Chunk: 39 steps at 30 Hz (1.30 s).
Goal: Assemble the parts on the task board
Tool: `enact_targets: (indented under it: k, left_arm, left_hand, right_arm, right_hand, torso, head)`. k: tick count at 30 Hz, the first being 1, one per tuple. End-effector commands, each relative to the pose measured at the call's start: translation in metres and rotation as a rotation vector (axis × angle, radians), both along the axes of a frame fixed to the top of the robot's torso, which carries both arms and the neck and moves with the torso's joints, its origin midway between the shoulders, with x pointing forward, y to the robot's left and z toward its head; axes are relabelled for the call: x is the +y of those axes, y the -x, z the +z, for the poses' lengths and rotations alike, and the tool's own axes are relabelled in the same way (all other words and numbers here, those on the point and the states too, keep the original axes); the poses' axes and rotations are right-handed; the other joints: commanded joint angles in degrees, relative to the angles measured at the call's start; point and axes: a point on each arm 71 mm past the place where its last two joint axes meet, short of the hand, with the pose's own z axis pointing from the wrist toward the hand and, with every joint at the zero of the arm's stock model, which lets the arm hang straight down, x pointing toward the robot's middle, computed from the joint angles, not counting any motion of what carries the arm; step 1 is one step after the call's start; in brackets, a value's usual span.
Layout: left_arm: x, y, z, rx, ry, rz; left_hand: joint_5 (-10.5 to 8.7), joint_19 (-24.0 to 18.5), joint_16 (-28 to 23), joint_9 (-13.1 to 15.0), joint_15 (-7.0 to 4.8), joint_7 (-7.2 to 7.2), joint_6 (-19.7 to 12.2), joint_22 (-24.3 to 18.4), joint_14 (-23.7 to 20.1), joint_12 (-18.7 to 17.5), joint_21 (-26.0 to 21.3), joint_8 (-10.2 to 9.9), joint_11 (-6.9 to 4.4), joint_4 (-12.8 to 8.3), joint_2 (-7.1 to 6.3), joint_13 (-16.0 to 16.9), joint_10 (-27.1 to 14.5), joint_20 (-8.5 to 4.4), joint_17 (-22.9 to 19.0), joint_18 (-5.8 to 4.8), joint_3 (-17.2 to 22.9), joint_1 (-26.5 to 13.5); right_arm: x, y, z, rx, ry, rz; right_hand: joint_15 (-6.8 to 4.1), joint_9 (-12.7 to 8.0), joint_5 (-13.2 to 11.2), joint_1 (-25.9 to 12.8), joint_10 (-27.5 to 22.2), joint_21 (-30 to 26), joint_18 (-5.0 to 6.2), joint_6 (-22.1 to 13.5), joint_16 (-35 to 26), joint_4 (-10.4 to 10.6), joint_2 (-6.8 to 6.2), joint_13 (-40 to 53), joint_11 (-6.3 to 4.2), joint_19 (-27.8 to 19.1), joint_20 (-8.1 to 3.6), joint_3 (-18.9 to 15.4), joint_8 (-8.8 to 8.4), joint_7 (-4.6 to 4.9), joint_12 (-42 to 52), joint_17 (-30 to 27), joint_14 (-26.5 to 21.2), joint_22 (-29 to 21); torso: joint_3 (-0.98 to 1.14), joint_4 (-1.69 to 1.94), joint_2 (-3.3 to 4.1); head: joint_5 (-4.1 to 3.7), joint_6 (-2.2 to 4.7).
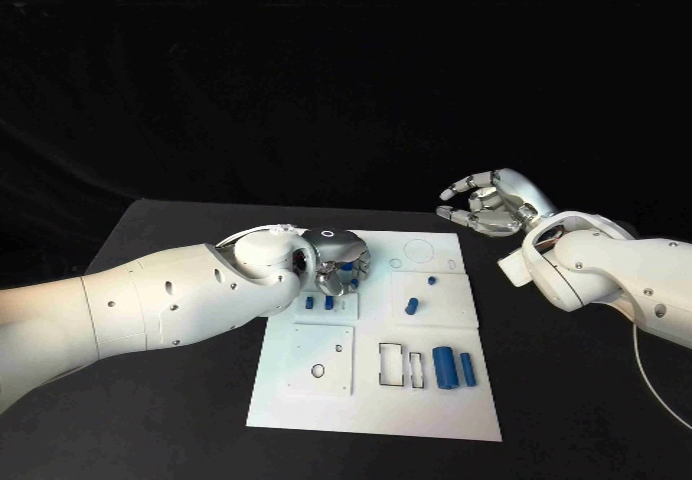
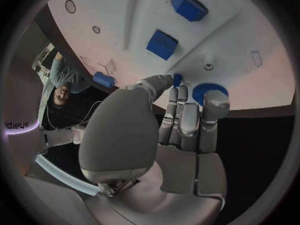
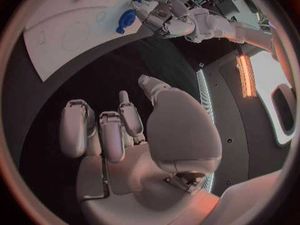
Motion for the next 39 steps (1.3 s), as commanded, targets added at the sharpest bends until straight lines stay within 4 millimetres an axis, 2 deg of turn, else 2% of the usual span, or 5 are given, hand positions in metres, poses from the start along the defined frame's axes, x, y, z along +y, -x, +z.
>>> enact_targets:
  k: [1, 13, 19, 34, 39]
  left_arm:
    - [-0.0007, -0.0004, -0.0014, 0.009, -0.016, 0.0]
    - [0.0014, -0.0042, -0.0045, 0.024, -0.039, 0.015]
    - [-0.0002, -0.003, -0.0066, 0.032, -0.034, 0.007]
    - [-0.0013, -0.002, -0.0083, 0.048, -0.034, 0.002]
    - [-0.0016, -0.0017, -0.0088, 0.056, -0.036, 0.001]
  left_hand:
    - [-0.28, 0.33, 0.31, -0.07, -0.07, -0.09, 0.45, 0.12, 0.4, -0.39, 0.3, -0.26, 0.0, -0.08, 0.52, -0.1, 0.48, 0.04, 0.02, -0.5, 0.37, -0.07]
    - [-0.32, 0.4, 0.38, -0.18, -0.07, 0.05, 0.75, 0.32, 0.5, -0.68, 0.5, -0.35, 0.03, -0.26, 0.61, -0.39, 0.48, 0.01, -0.09, -0.54, 0.69, -0.03]
    - [-0.42, 1.19, 0.93, -0.33, -0.3, -0.39, 1.89, 1.84, 1.41, -0.79, 1.63, -0.41, -0.33, -0.6, 1.07, -0.91, 2.13, -0.15, 0.71, -0.8, 1.32, -0.22]
    - [-0.57, 1.87, 1.18, -0.55, -0.6, -0.38, 2.13, 3.02, 2.01, -1.21, 2.47, -0.89, -0.65, -0.89, 1.0, -1.38, 3.37, -0.34, 0.97, -1.04, 1.56, -0.54]
    - [-0.58, 1.86, 1.13, -1.03, -0.57, -0.11, 1.26, 3.12, 2.1, -2.06, 2.59, -1.97, -0.52, -1.27, 0.72, -1.91, 3.4, -0.37, 0.58, -1.06, 1.83, -0.76]
  right_arm:
    - [0.002, 0.0006, 0.0, -0.004, 0.003, 0.013]
    - [0.0028, 0.0002, -0.0001, -0.004, 0.004, 0.015]
    - [0.0031, 0.0002, 0.0, -0.004, 0.004, 0.016]
    - [0.0033, 0.0001, -0.0001, -0.004, 0.004, 0.017]
    - [0.0032, 0.0001, -0.0001, -0.004, 0.004, 0.017]
  right_hand:
    - [-0.48, -0.05, 0.34, -0.5, -0.35, -0.37, 0.35, -0.06, -0.26, 0.16, 0.08, -0.05, 0.16, -0.52, 0.03, 0.15, 0.25, -0.15, -0.18, 4.35, 3.62, 4.03]
    - [-0.48, -0.05, 0.34, -0.5, -0.35, -0.37, 0.35, -0.06, -0.26, 0.16, 0.08, -0.05, 0.16, -0.52, 0.03, 0.15, 0.25, -0.15, -0.18, 4.35, 3.62, 4.03]
    - [-0.48, -0.05, 0.34, -0.5, -0.35, -0.37, 0.35, -0.06, -0.26, 0.16, 0.08, -0.05, 0.16, -0.52, 0.03, 0.15, 0.25, -0.15, -0.18, 4.35, 3.62, 4.03]
    - [-0.49, -0.07, 0.53, -0.46, -0.24, -0.4, 0.35, -0.01, -0.26, 0.17, 0.15, 0.06, 0.15, -0.51, 0.02, 0.19, 0.34, -0.16, -0.08, 4.39, 3.63, 4.04]
    - [-0.49, -0.07, 0.53, -0.46, -0.24, -0.4, 0.35, -0.01, -0.26, 0.17, 0.15, 0.06, 0.15, -0.51, 0.02, 0.19, 0.34, -0.16, -0.08, 4.39, 3.63, 4.04]
  torso:
    - [0.0, 0.0, -0.02]
    - [-0.02, 0.01, -0.03]
    - [-0.01, 0.03, -0.03]
    - [0.01, 0.03, -0.08]
    - [0.0, 0.03, -0.09]
  head:
    - [0.02, -0.08]
    - [-0.01, -0.25]
    - [-0.01, -0.34]
    - [0.03, -0.51]
    - [0.0, -0.41]
